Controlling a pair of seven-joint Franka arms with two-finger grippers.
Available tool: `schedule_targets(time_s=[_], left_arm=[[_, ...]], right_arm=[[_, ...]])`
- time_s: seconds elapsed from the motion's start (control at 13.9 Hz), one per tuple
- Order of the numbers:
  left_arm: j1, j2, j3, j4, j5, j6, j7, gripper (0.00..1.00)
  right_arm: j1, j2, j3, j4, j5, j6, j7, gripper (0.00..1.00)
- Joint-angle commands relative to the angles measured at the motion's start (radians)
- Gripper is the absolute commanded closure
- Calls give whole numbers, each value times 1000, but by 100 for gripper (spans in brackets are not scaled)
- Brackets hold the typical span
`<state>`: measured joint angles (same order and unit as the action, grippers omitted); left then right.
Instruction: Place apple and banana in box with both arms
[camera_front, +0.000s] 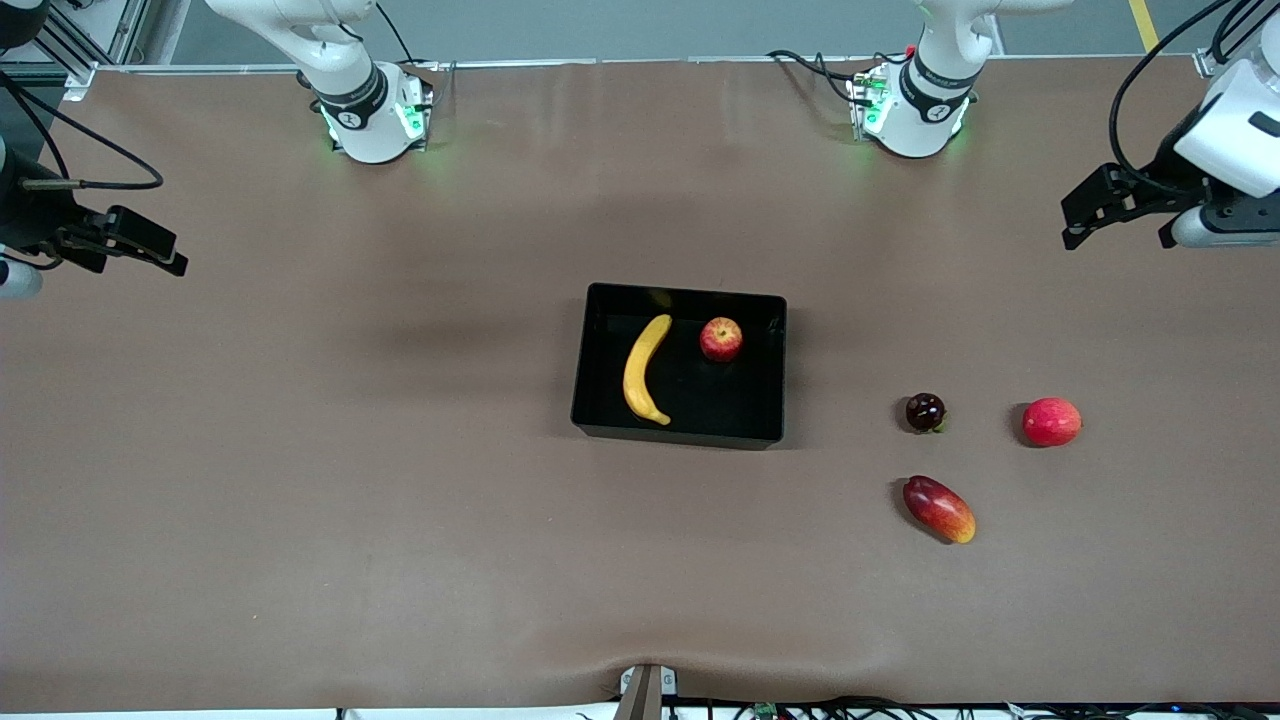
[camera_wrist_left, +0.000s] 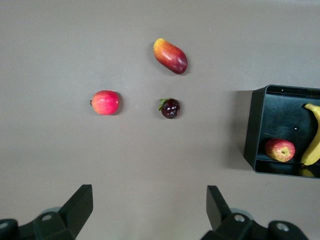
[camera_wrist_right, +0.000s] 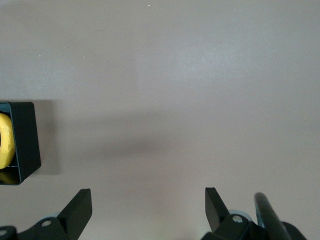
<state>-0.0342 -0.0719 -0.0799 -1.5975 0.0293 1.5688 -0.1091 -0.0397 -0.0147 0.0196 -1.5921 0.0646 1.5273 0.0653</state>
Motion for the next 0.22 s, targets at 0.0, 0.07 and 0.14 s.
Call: schedule_targets(time_s=[0.0,0.07,0.14], left_arm=[[11,1,2,8,-22,-6,19,0],[11,1,2,8,-19,-7,16,0],[10,3,2,8,-11,-7,16,0]], right_arm=[[-23,7,13,14,18,-12,-18,0],[-23,7,13,14,18,-12,-16,0],[-23,7,13,14,18,-12,-18,0]])
